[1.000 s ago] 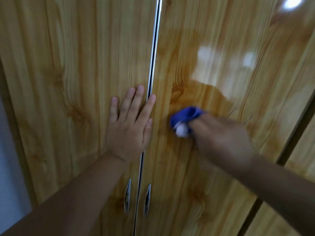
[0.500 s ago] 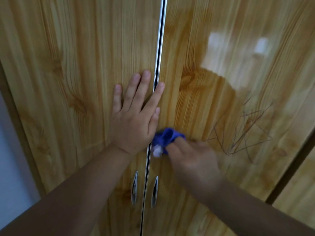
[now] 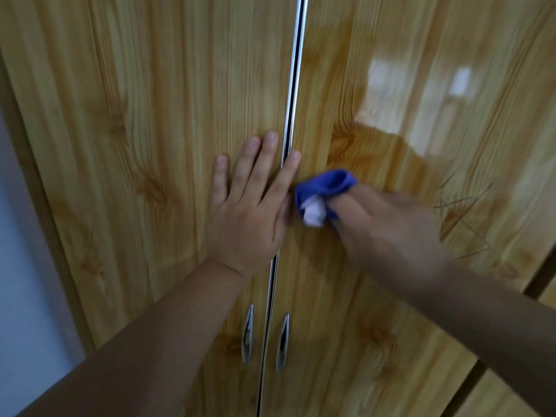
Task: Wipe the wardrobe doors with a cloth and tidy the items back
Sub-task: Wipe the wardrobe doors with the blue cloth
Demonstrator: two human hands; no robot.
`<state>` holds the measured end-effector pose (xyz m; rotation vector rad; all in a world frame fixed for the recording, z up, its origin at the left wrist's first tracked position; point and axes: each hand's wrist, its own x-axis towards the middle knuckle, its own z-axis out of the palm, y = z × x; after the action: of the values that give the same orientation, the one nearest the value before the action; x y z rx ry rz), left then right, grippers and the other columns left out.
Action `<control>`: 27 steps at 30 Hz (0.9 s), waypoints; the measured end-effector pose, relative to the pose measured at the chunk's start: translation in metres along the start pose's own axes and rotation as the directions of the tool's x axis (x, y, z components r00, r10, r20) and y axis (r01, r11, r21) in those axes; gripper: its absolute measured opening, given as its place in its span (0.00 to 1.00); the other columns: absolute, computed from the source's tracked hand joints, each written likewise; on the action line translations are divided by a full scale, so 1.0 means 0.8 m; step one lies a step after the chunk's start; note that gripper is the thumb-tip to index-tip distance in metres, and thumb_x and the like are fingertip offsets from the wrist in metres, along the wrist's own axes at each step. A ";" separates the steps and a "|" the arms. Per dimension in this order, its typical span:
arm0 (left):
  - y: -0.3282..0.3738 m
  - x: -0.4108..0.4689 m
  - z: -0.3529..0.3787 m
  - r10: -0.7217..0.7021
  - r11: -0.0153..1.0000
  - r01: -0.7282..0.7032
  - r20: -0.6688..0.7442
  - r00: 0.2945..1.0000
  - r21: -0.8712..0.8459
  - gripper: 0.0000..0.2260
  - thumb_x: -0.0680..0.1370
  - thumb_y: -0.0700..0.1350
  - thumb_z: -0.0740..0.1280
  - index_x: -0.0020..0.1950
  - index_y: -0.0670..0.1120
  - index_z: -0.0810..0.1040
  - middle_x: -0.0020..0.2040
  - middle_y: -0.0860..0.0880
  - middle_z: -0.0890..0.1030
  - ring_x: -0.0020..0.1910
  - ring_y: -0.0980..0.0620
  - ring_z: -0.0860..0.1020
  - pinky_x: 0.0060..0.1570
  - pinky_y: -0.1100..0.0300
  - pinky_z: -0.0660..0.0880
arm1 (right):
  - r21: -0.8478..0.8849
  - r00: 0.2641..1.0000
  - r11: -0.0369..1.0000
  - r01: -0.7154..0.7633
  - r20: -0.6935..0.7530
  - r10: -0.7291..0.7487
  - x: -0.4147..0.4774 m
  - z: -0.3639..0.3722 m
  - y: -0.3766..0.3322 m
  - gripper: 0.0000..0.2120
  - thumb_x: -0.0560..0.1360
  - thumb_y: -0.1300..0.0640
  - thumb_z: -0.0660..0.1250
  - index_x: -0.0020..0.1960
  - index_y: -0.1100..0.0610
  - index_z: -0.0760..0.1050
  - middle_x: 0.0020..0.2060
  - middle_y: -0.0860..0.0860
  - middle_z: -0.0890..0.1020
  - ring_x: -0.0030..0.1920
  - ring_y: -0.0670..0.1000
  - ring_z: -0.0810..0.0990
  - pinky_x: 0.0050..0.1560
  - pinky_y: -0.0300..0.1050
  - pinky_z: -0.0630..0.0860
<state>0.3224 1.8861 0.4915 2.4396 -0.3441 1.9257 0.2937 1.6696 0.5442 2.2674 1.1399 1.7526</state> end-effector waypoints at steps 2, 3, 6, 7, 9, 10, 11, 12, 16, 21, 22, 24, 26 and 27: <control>0.001 0.000 0.000 0.001 1.000 -0.001 -0.014 1.000 -0.004 0.24 0.88 0.51 0.51 0.85 0.51 0.53 0.85 0.43 0.57 0.85 0.45 0.53 0.82 0.37 0.49 | -0.068 0.997 0.996 -0.052 -0.066 0.047 0.041 -0.012 0.015 0.07 0.80 0.60 0.69 0.44 0.57 0.81 0.34 0.52 0.79 0.27 0.54 0.74 0.29 0.42 0.61; 0.001 -0.001 0.001 -0.001 1.000 0.001 -0.025 1.000 -0.012 0.24 0.88 0.50 0.50 0.85 0.51 0.54 0.85 0.43 0.58 0.85 0.45 0.53 0.82 0.38 0.49 | -0.078 0.993 0.993 -0.093 -0.077 0.087 0.057 -0.015 0.018 0.08 0.81 0.59 0.67 0.45 0.58 0.81 0.36 0.53 0.80 0.29 0.55 0.75 0.29 0.44 0.63; 0.001 -0.001 0.001 -0.005 1.000 0.004 -0.038 0.999 -0.014 0.23 0.88 0.49 0.51 0.84 0.50 0.55 0.84 0.44 0.58 0.84 0.46 0.54 0.82 0.38 0.49 | -0.037 0.974 0.976 -0.215 -0.080 0.211 0.077 -0.015 0.016 0.10 0.82 0.55 0.64 0.49 0.57 0.82 0.40 0.53 0.82 0.33 0.56 0.79 0.28 0.46 0.66; 0.002 -0.001 0.001 -0.005 1.000 0.005 -0.035 0.999 -0.011 0.23 0.88 0.49 0.51 0.84 0.50 0.55 0.84 0.44 0.58 0.84 0.46 0.53 0.82 0.38 0.50 | -0.025 0.969 0.972 -0.232 -0.088 0.229 0.074 -0.013 0.010 0.09 0.82 0.55 0.64 0.50 0.57 0.82 0.41 0.53 0.82 0.34 0.56 0.79 0.29 0.45 0.66; 0.003 -0.001 0.001 -0.012 1.000 0.011 -0.030 0.999 -0.010 0.23 0.88 0.48 0.50 0.84 0.49 0.54 0.84 0.45 0.56 0.84 0.47 0.53 0.82 0.38 0.50 | -0.013 0.971 0.974 -0.225 -0.090 0.223 0.057 -0.005 -0.004 0.07 0.81 0.56 0.66 0.50 0.56 0.83 0.41 0.52 0.82 0.33 0.54 0.79 0.30 0.42 0.64; 0.003 -0.001 0.000 -0.017 1.000 0.017 -0.025 1.000 -0.011 0.23 0.88 0.49 0.50 0.84 0.49 0.54 0.84 0.46 0.55 0.84 0.47 0.52 0.82 0.39 0.50 | 0.000 0.976 0.980 -0.199 -0.086 0.198 0.045 0.001 -0.013 0.07 0.81 0.57 0.67 0.49 0.55 0.83 0.40 0.51 0.82 0.32 0.53 0.78 0.30 0.42 0.65; 0.003 -0.001 -0.001 -0.019 1.000 0.019 -0.018 1.000 -0.014 0.24 0.87 0.50 0.49 0.84 0.49 0.54 0.84 0.47 0.54 0.84 0.48 0.51 0.82 0.39 0.49 | 0.018 0.982 0.985 -0.169 -0.084 0.170 0.032 0.008 -0.023 0.07 0.81 0.59 0.67 0.47 0.56 0.83 0.38 0.51 0.82 0.31 0.52 0.76 0.30 0.42 0.66; 0.002 -0.001 -0.001 -0.015 1.000 0.015 -0.012 1.000 -0.017 0.25 0.87 0.52 0.49 0.84 0.49 0.54 0.84 0.47 0.54 0.84 0.48 0.50 0.82 0.39 0.48 | 0.043 0.986 0.989 -0.144 -0.083 0.147 0.018 0.016 -0.033 0.07 0.80 0.60 0.68 0.46 0.55 0.83 0.37 0.51 0.81 0.30 0.52 0.76 0.29 0.44 0.69; 0.000 0.000 -0.001 0.009 1.000 -0.009 -0.019 1.000 -0.006 0.24 0.87 0.52 0.49 0.84 0.48 0.55 0.84 0.45 0.56 0.84 0.45 0.53 0.81 0.36 0.52 | 0.157 0.997 0.985 -0.071 0.045 0.064 -0.056 0.046 -0.070 0.06 0.77 0.62 0.69 0.43 0.53 0.80 0.36 0.49 0.79 0.29 0.49 0.75 0.29 0.45 0.71; 0.000 -0.003 0.005 0.016 1.000 -0.016 -0.064 0.998 0.008 0.23 0.88 0.48 0.51 0.85 0.51 0.55 0.85 0.46 0.56 0.85 0.46 0.54 0.82 0.38 0.51 | 0.178 0.972 0.982 -0.069 0.234 0.026 -0.144 0.062 -0.096 0.06 0.77 0.58 0.66 0.44 0.50 0.80 0.36 0.47 0.78 0.31 0.51 0.76 0.31 0.48 0.70; -0.001 -0.002 0.006 0.016 1.000 -0.015 -0.060 0.998 0.021 0.24 0.88 0.49 0.50 0.85 0.51 0.55 0.85 0.47 0.55 0.85 0.46 0.54 0.82 0.38 0.50 | 0.192 0.969 0.979 -0.071 0.245 0.022 -0.146 0.061 -0.096 0.05 0.76 0.57 0.66 0.45 0.50 0.80 0.37 0.47 0.78 0.31 0.51 0.76 0.31 0.48 0.70; 0.000 -0.001 0.006 0.006 0.999 -0.005 -0.044 0.999 0.035 0.24 0.88 0.50 0.51 0.85 0.53 0.54 0.85 0.47 0.53 0.85 0.46 0.52 0.82 0.39 0.48 | 0.214 0.967 0.974 -0.070 0.253 0.014 -0.144 0.051 -0.091 0.05 0.75 0.57 0.67 0.46 0.50 0.81 0.37 0.47 0.78 0.33 0.51 0.77 0.32 0.47 0.72; 0.003 -0.002 0.002 -0.005 0.999 0.006 -0.026 1.000 0.042 0.25 0.88 0.51 0.51 0.85 0.54 0.53 0.86 0.48 0.52 0.85 0.47 0.52 0.82 0.40 0.47 | 0.215 0.970 0.974 -0.075 0.243 0.021 -0.142 0.031 -0.077 0.07 0.74 0.58 0.69 0.50 0.52 0.83 0.40 0.47 0.80 0.35 0.50 0.79 0.34 0.46 0.75; 0.004 -0.001 -0.001 -0.012 0.999 0.013 -0.013 1.000 0.038 0.25 0.88 0.51 0.50 0.85 0.54 0.53 0.86 0.49 0.51 0.85 0.47 0.51 0.82 0.40 0.46 | 0.216 0.972 0.972 -0.096 0.232 0.045 -0.144 0.018 -0.067 0.09 0.74 0.58 0.70 0.53 0.52 0.83 0.42 0.47 0.82 0.36 0.50 0.80 0.35 0.47 0.76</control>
<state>0.3208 1.8834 0.4907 2.4456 -0.2936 1.9604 0.2695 1.6478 0.4207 2.5866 1.2824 1.3996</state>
